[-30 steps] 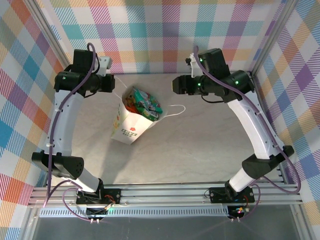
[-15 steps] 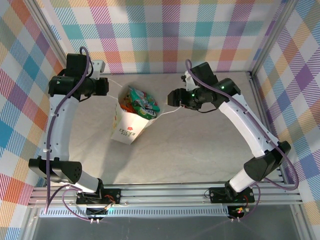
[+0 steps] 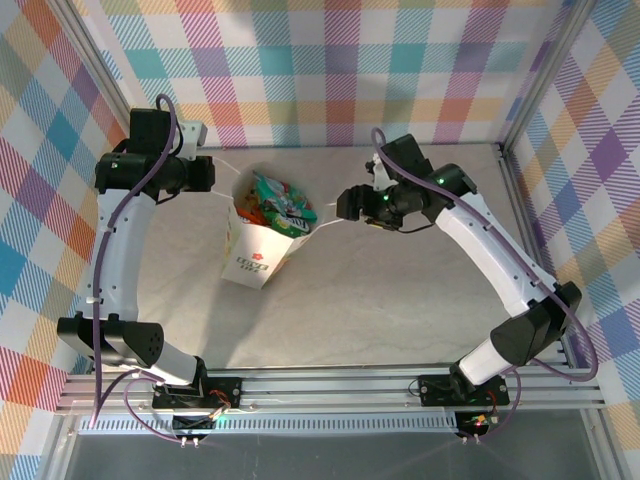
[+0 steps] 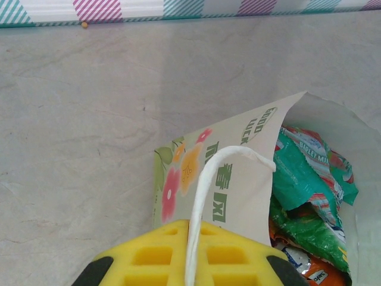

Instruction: Place the snacks into the paper bag

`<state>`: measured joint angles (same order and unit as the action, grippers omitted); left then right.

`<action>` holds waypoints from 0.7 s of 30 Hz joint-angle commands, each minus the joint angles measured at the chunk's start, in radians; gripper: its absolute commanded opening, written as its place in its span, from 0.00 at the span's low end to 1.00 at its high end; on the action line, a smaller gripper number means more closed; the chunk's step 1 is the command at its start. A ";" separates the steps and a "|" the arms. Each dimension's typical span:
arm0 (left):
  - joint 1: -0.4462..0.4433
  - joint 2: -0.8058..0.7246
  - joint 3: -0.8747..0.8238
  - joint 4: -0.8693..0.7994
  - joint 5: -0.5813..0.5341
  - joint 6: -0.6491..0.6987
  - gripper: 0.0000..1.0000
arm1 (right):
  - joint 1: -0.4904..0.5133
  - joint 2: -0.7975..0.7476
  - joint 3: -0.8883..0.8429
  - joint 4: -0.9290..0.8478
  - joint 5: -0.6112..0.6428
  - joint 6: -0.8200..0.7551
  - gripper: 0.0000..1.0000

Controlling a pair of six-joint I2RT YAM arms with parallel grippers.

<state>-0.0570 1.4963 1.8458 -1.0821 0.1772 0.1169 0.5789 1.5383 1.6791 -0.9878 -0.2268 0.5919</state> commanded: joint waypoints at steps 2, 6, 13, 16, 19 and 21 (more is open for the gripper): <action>0.009 -0.030 -0.022 0.022 0.037 0.007 0.09 | -0.002 0.012 -0.010 0.117 -0.056 0.055 0.74; 0.009 -0.031 -0.026 0.021 0.036 0.009 0.09 | -0.003 0.045 -0.006 0.171 -0.090 0.093 0.71; 0.009 -0.032 -0.034 0.020 0.043 0.007 0.09 | -0.001 0.089 -0.015 0.207 -0.122 0.116 0.28; 0.008 -0.037 -0.034 0.021 0.053 0.007 0.09 | -0.001 0.103 0.009 0.214 -0.114 0.126 0.08; 0.007 -0.049 -0.033 0.027 0.052 0.009 0.09 | 0.000 0.125 0.062 0.192 -0.109 0.113 0.03; 0.008 -0.048 -0.019 0.027 0.065 0.004 0.09 | -0.001 0.136 0.099 0.176 -0.098 0.097 0.00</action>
<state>-0.0570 1.4815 1.8217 -1.0698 0.2157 0.1196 0.5789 1.6650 1.7145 -0.8062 -0.3225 0.7013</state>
